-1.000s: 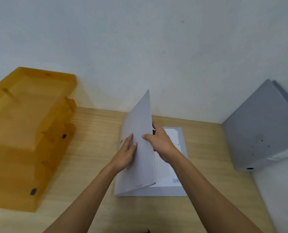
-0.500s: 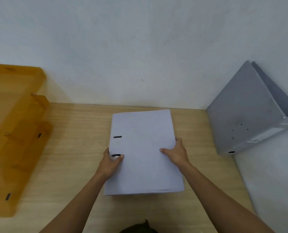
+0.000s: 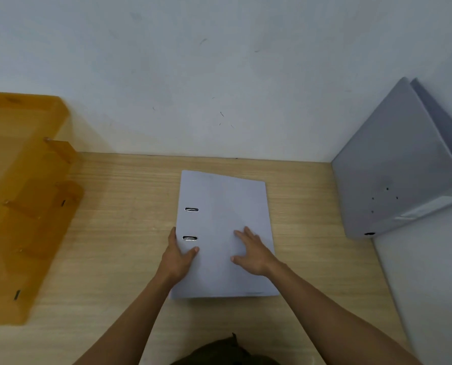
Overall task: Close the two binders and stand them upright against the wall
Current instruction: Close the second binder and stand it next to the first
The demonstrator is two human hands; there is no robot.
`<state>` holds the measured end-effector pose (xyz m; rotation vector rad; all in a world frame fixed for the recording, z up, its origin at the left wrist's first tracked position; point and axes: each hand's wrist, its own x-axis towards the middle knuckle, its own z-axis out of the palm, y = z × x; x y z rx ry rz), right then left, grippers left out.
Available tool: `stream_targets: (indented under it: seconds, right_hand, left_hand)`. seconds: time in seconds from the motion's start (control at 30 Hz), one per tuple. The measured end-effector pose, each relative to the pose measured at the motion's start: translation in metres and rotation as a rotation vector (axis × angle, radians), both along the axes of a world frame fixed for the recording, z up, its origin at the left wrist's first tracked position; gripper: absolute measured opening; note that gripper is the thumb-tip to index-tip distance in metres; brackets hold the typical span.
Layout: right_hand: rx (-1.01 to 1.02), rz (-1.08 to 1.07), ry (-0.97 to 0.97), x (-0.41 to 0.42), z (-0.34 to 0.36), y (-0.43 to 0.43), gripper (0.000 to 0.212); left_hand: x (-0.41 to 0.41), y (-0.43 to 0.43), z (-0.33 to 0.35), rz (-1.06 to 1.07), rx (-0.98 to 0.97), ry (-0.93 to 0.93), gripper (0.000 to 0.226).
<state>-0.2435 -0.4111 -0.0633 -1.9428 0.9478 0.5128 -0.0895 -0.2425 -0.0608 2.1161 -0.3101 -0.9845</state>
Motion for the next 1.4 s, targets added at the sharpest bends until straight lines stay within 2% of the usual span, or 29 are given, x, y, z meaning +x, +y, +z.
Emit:
stream_targets:
  seconds: [0.1, 0.2, 0.23, 0.3, 0.43, 0.57, 0.83, 1.0, 1.07, 1.2, 1.33, 1.4]
  right_hand:
    - [0.067, -0.065, -0.026, 0.003, 0.004, -0.002, 0.081]
    - [0.144, -0.126, -0.029, 0.009, 0.017, -0.001, 0.078]
    - [0.165, -0.141, -0.031, 0.011, 0.022, 0.001, 0.077]
    - [0.196, -0.189, -0.052, 0.012, 0.032, 0.004, 0.077]
    - [0.206, -0.292, -0.123, 0.016, 0.051, 0.006, 0.081]
    - [0.188, -0.346, -0.196, 0.014, 0.065, 0.003, 0.083]
    - [0.182, -0.377, -0.459, -0.016, 0.100, -0.015, 0.104]
    - [0.111, -0.416, -0.770, -0.051, 0.141, -0.038, 0.079]
    - [0.065, -0.466, -0.858, -0.067, 0.149, -0.052, 0.078]
    - [-0.021, -0.509, -0.892, -0.107, 0.152, -0.071, 0.082]
    - [-0.048, -0.591, -0.906, -0.142, 0.148, -0.080, 0.076]
    - [-0.046, -0.652, -0.908, -0.163, 0.143, -0.086, 0.074]
  left_hand:
    - [0.005, 0.001, -0.007, 0.072, -0.013, 0.053, 0.092]
    - [0.013, -0.003, 0.001, 0.238, -0.037, 0.261, 0.090]
    - [0.014, -0.004, 0.003, 0.250, -0.065, 0.333, 0.083]
    - [0.007, -0.008, 0.020, 0.239, -0.149, 0.440, 0.062]
    - [-0.010, -0.020, 0.044, 0.197, -0.406, 0.667, 0.061]
    - [-0.025, -0.041, 0.072, 0.068, -0.479, 0.761, 0.056]
    - [-0.049, -0.074, 0.107, -0.199, -0.504, 0.568, 0.052]
    - [-0.066, -0.100, 0.126, -0.399, -0.564, 0.383, 0.054]
    - [-0.076, -0.115, 0.132, -0.458, -0.592, 0.293, 0.062]
    - [-0.102, -0.143, 0.130, -0.540, -0.593, 0.135, 0.079]
    - [-0.130, -0.166, 0.125, -0.621, -0.565, 0.066, 0.091]
    - [-0.143, -0.182, 0.123, -0.695, -0.539, 0.061, 0.104]
